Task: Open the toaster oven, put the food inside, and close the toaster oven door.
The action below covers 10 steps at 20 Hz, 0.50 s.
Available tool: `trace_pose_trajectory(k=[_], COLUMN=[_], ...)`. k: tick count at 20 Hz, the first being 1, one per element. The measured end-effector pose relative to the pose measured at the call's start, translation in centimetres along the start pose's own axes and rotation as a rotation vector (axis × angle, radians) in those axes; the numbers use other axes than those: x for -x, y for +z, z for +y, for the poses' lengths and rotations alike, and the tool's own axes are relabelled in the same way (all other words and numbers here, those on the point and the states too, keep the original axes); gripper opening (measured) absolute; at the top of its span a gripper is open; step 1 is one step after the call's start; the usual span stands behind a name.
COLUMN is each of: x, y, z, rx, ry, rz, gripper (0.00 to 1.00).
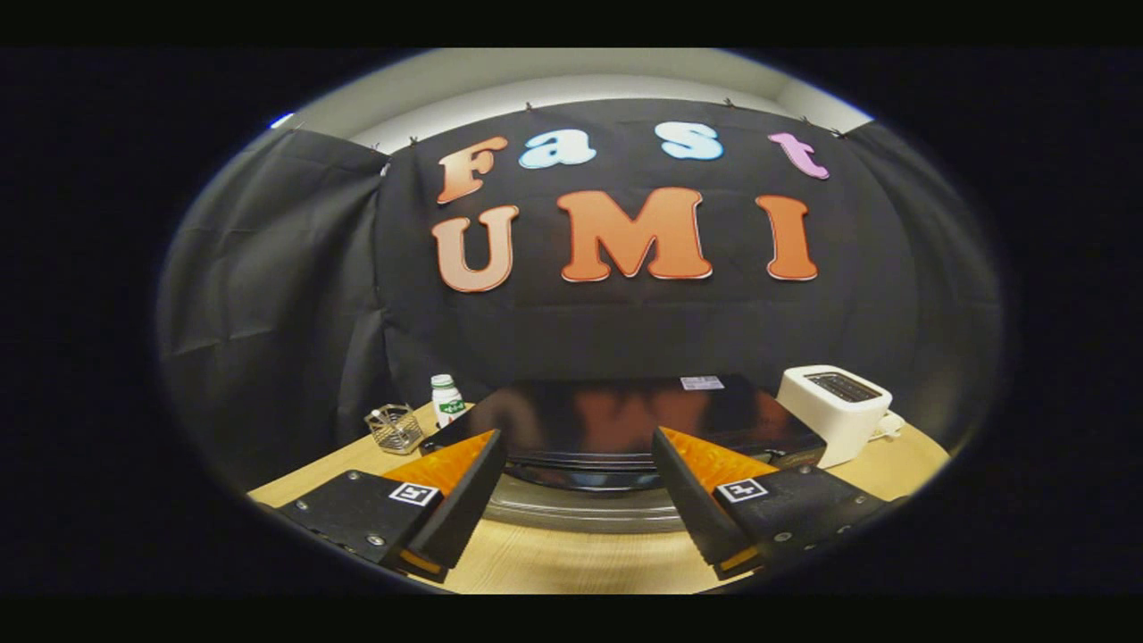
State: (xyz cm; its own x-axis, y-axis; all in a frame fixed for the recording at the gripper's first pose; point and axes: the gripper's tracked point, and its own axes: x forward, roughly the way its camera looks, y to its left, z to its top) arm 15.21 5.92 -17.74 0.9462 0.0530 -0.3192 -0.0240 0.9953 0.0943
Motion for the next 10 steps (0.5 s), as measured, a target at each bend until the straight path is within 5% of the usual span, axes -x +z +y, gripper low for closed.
trace_pose_trajectory(k=[10], x=[-2.7], y=[-1.5], z=[-1.5], rx=[0.079], ry=[-0.088], rz=[0.043], gripper=[0.97])
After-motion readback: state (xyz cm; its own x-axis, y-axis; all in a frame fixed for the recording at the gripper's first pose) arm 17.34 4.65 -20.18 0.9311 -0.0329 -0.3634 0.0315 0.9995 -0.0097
